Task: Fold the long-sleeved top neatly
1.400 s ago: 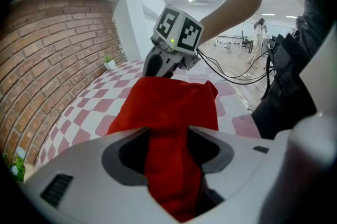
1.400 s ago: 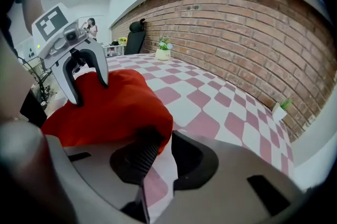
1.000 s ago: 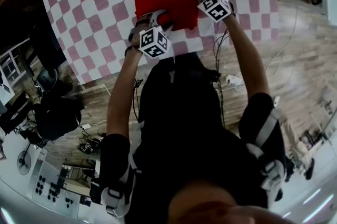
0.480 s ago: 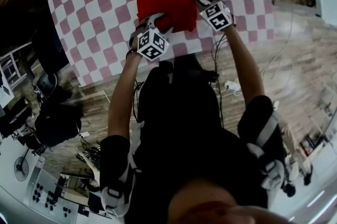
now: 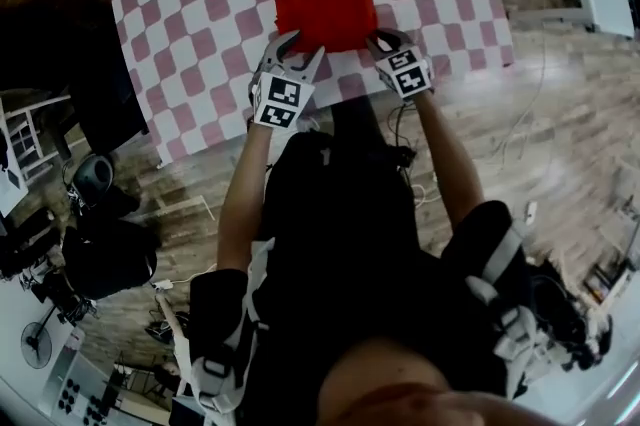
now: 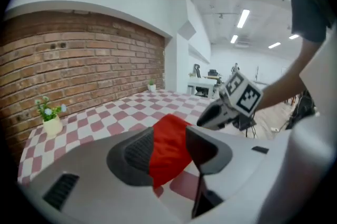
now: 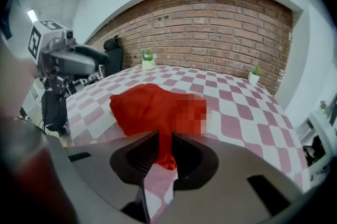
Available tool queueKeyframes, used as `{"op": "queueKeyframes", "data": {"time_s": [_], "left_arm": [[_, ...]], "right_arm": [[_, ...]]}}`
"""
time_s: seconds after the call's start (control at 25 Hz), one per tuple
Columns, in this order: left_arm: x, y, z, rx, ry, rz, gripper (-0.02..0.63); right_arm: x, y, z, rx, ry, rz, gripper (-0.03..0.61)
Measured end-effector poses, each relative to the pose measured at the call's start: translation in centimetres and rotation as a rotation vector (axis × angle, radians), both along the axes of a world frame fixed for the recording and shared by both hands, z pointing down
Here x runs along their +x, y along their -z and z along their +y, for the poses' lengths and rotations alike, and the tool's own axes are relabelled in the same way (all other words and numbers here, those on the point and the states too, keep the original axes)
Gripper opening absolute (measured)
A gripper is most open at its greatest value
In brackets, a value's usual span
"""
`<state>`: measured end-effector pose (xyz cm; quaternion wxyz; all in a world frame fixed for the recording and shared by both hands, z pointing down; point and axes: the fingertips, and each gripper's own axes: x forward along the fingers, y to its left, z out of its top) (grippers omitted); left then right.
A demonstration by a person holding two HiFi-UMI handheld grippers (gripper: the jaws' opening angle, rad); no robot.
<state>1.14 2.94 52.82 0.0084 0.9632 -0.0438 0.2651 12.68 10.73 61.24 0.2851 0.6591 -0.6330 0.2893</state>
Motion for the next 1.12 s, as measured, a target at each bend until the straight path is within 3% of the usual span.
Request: {"op": "queueKeyframes", "data": {"time_s": [0.16, 0.4, 0.6, 0.88, 1.12], "left_arm": [[-3.6, 4.2, 0.1, -0.028, 0.095, 0.122, 0.131], [-7.7, 7.8, 1.1, -0.077, 0.221, 0.216, 0.032], [-9.8, 10.6, 2.1, -0.087, 0.298, 0.270, 0.008], [-10.7, 16.2, 4.0, -0.062, 0.325, 0.373, 0.008], [-12.2, 20.2, 5.8, 0.018, 0.419, 0.394, 0.008]], "right_arm": [[-1.3, -1.6, 2.2, -0.042, -0.057, 0.020, 0.069], [-1.8, -1.4, 4.9, -0.061, -0.130, 0.014, 0.069], [-2.9, 3.3, 5.6, 0.064, -0.186, -0.010, 0.058], [-4.3, 16.4, 6.5, 0.361, -0.308, -0.099, 0.016], [-6.6, 25.9, 8.6, 0.507, -0.278, -0.092, 0.009]]}}
